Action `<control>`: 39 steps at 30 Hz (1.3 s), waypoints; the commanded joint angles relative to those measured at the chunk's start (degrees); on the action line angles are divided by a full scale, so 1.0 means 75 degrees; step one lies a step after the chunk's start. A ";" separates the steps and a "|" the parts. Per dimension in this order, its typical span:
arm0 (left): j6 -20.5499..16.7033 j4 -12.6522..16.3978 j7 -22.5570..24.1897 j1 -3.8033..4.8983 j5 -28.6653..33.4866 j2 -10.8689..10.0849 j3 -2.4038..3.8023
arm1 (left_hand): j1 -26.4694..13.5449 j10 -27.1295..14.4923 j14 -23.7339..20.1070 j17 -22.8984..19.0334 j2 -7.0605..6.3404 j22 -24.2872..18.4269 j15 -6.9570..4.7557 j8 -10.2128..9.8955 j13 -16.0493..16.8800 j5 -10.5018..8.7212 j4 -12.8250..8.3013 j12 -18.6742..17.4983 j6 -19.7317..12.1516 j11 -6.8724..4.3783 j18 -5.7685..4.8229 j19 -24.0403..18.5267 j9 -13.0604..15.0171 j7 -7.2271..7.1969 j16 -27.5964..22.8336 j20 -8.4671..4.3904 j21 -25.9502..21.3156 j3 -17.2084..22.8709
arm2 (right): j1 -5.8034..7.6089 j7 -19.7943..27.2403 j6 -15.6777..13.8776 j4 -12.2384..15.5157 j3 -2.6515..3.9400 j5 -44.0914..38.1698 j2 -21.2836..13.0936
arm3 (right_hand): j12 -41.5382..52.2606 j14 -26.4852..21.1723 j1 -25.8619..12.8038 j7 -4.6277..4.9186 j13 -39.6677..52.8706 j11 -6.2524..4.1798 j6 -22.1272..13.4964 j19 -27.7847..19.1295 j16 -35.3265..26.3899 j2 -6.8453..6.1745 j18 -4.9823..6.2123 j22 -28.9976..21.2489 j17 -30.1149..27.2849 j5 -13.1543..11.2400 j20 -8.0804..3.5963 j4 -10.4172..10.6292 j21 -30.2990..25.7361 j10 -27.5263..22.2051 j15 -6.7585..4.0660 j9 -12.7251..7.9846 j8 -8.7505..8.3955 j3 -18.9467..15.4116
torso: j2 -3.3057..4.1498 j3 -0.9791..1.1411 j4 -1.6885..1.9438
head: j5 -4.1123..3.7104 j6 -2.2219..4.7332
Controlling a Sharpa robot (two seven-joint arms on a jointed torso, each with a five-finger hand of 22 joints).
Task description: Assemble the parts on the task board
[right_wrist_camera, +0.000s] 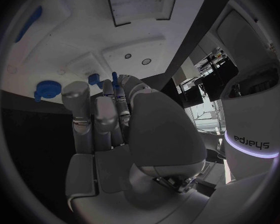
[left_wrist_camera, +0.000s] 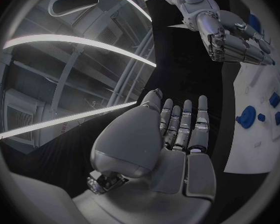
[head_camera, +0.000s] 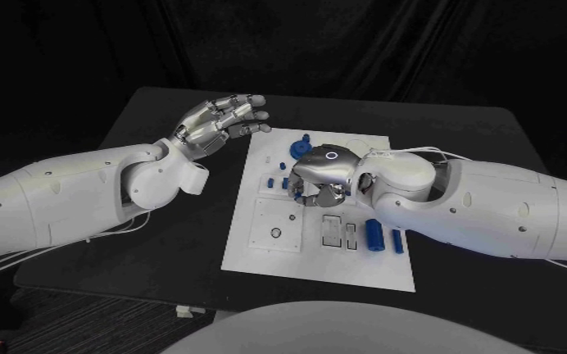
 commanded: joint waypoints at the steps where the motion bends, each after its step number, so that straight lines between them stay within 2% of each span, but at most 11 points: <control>1: 0.0133 -0.0013 0.0032 -0.0012 0.0054 0.0041 0.0008 | 0.0043 -0.0020 -0.0029 -0.0012 0.0052 0.0014 0.0031 0.0041 -0.0014 0.0050 -0.0016 0.0046 0.0003 0.0041 0.0129 -0.0001 -0.0016 0.0048 0.0032 0.0042 -0.0050 0.0037 | -0.0066 0.0000 0.0262 -0.0066 0.0006 -0.0055 0.0074 | -0.0044 0.0060 0.0006 0.0012 -0.0006 -0.0027 -0.0047 0.0025 0.0010 -0.0018 -0.0090 0.0798 -0.0008 -0.0066 0.0012 -0.0027 -0.0037 0.0063 0.0011 -0.0014 -0.0057 0.0033 | -0.0003 -0.0010 0.0000 | 0.0001 -0.0002; 9: 0.0214 -0.0055 0.0061 -0.0013 0.0054 0.0107 0.0008 | -0.0053 -0.0050 -0.0065 -0.0027 0.0001 0.0022 0.0041 0.0077 -0.0051 0.0194 -0.0035 0.0064 -0.0023 0.0041 0.0125 -0.0027 -0.0047 0.0048 0.0037 0.0047 -0.0054 0.0045 | -0.0144 0.0014 0.0354 -0.0138 0.0006 -0.0055 0.0230 | -0.0078 0.0048 -0.0003 0.0021 -0.0017 -0.0017 -0.0062 0.0015 -0.0009 -0.0018 -0.0089 0.0792 -0.0030 -0.0118 0.0015 -0.0034 -0.0060 0.0053 0.0019 -0.0021 -0.0083 0.0043 | -0.0003 -0.0006 -0.0010 | 0.0043 -0.0002; 23: 0.0262 -0.0119 0.0053 -0.0023 0.0054 0.0170 0.0008 | -0.0058 -0.0054 -0.0070 -0.0030 0.0006 0.0024 0.0040 0.0081 -0.0056 0.0214 -0.0041 0.0067 -0.0028 0.0044 0.0125 -0.0031 -0.0052 0.0046 0.0037 0.0047 -0.0054 0.0055 | -0.0280 0.0015 0.0528 -0.0185 0.0006 -0.0055 0.0313 | -0.0103 0.0037 -0.0006 0.0027 -0.0026 -0.0009 -0.0073 -0.0001 -0.0026 -0.0020 -0.0082 0.0780 -0.0049 -0.0140 0.0018 -0.0042 -0.0112 0.0041 0.0025 -0.0025 -0.0100 0.0051 | -0.0007 -0.0007 -0.0012 | 0.0060 -0.0002; 39: 0.0323 -0.0202 0.0018 -0.0046 0.0054 0.0252 0.0008 | -0.0048 -0.0070 -0.0090 -0.0037 0.0015 0.0027 0.0037 0.0087 -0.0071 0.0237 -0.0075 0.0071 -0.0051 0.0045 0.0126 -0.0044 -0.0067 0.0041 0.0035 0.0044 -0.0056 0.0093 | -0.0416 0.0021 0.0514 -0.0142 0.0006 -0.0055 0.0281 | -0.0115 0.0027 0.0007 0.0029 -0.0029 -0.0008 -0.0073 -0.0012 -0.0037 -0.0011 -0.0079 0.0775 -0.0060 -0.0144 0.0020 -0.0055 -0.0136 0.0044 0.0028 -0.0026 -0.0108 0.0066 | -0.0006 -0.0009 -0.0010 | 0.0078 -0.0002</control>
